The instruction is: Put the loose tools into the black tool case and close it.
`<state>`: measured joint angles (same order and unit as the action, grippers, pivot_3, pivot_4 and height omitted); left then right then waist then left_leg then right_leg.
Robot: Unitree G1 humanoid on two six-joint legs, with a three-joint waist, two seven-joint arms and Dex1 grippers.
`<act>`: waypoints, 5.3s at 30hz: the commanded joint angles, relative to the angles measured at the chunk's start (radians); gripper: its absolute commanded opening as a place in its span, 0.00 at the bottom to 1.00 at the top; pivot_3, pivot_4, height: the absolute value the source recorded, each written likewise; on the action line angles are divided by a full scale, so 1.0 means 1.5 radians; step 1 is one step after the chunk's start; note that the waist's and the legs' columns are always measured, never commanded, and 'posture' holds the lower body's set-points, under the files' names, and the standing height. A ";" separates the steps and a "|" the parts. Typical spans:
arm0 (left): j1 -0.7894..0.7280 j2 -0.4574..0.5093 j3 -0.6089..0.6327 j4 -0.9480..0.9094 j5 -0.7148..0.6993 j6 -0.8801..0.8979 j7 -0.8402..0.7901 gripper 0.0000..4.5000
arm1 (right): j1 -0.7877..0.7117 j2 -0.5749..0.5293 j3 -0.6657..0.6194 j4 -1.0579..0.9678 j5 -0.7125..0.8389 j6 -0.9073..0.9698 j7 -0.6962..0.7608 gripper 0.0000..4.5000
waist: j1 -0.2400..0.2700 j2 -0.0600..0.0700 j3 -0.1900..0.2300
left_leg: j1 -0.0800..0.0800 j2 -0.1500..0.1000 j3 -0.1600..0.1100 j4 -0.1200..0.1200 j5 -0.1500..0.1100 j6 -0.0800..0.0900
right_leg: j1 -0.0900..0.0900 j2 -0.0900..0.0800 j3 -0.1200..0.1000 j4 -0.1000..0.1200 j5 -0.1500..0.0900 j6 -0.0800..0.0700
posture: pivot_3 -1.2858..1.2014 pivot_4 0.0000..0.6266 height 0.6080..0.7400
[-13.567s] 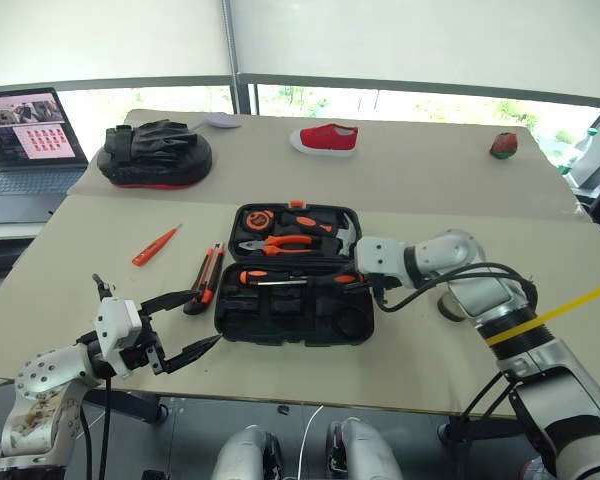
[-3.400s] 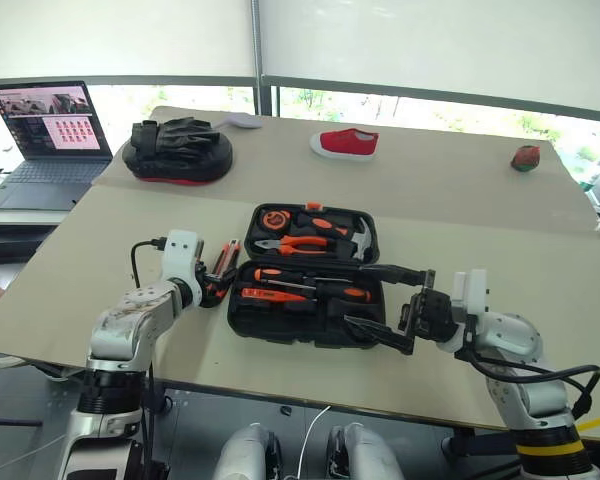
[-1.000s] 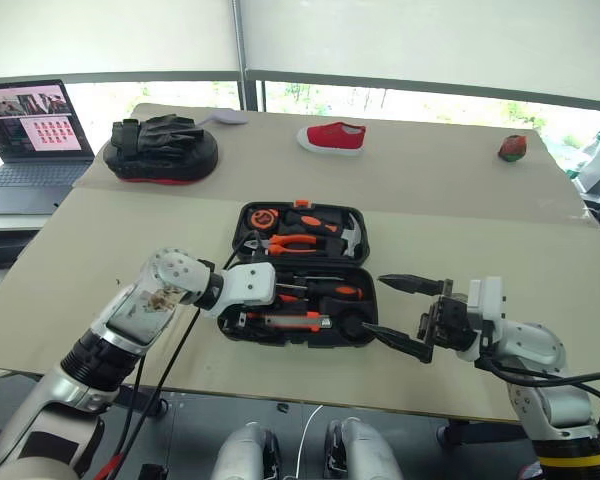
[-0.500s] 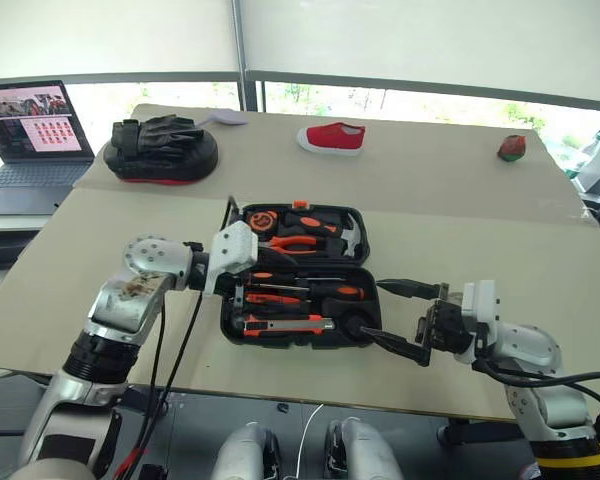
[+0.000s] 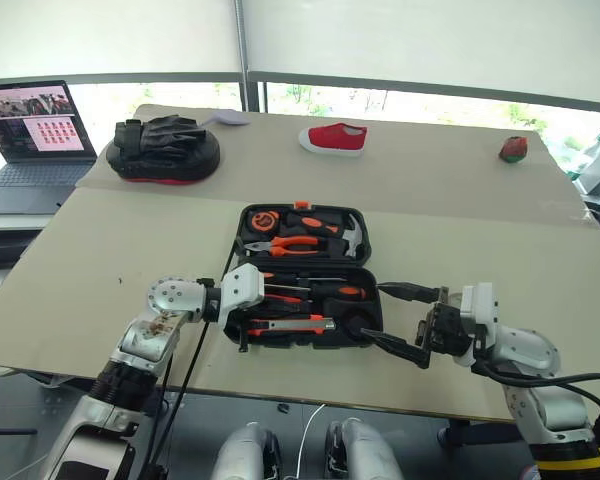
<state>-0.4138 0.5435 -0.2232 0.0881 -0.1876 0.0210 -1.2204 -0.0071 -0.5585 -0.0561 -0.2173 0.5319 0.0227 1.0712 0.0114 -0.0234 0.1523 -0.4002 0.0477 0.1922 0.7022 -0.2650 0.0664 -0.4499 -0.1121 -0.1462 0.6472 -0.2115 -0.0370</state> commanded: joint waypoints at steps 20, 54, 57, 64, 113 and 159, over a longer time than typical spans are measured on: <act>0.031 0.040 -0.101 0.037 0.139 -0.101 0.045 0.00 | 0.001 0.023 -0.008 -0.015 -0.017 -0.018 -0.018 1.00 | 0.000 0.009 -0.009 | 0.011 0.000 -0.001 -0.005 -0.007 0.001 | 0.010 -0.001 0.000 -0.004 0.000 0.000 | 0.52 0.24 1.00; 0.177 0.061 0.219 -0.121 -0.271 0.026 -0.112 0.98 | 0.118 -0.248 -0.184 0.008 -0.127 0.137 -0.089 1.00 | -0.007 0.010 -0.005 | 0.007 0.001 -0.001 -0.007 -0.008 0.000 | 0.007 0.000 0.001 -0.010 0.000 0.003 | 0.52 0.24 1.00; 0.175 0.054 0.205 -0.133 -0.265 0.025 -0.104 0.98 | 0.065 -0.283 -0.118 0.035 -0.153 0.185 -0.069 1.00 | 0.000 0.010 -0.005 | 0.006 0.001 -0.001 -0.007 -0.006 -0.002 | 0.006 0.000 0.000 -0.010 -0.001 0.002 | 0.52 0.24 1.00; 0.187 0.061 0.191 -0.153 -0.254 0.018 -0.111 1.00 | -0.025 -0.313 -0.019 0.110 -0.227 0.244 -0.065 0.83 | 0.000 0.010 -0.005 | 0.002 0.000 -0.001 -0.005 -0.005 0.003 | 0.006 -0.001 -0.001 -0.012 0.000 0.004 | 0.52 0.24 1.00; 0.252 0.095 0.221 -0.227 -0.245 0.020 -0.035 1.00 | -0.294 -0.247 0.280 -0.109 -0.151 0.472 0.058 0.17 | 0.001 0.010 -0.004 | -0.005 -0.001 -0.002 -0.001 -0.007 0.001 | 0.000 -0.002 -0.002 -0.012 0.003 0.007 | 0.52 0.24 1.00; -0.020 0.014 0.115 0.068 -0.068 0.317 0.286 0.01 | -0.258 -0.004 0.115 0.205 -0.227 0.127 -0.065 0.00 | -0.015 0.009 -0.004 | 0.001 -0.001 0.001 -0.004 -0.002 -0.001 | 0.005 0.001 -0.001 -0.010 0.003 0.006 | 0.52 0.24 1.00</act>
<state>-0.4376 0.5739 -0.0208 0.2144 -0.2884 0.4940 -0.7585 -0.4044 -0.5765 0.0942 0.2005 0.1423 0.1826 0.9352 -0.0112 -0.0096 0.1466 -0.3982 0.0458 0.1936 0.6956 -0.2680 0.0649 -0.4431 -0.1123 -0.1476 0.6323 -0.2066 -0.0278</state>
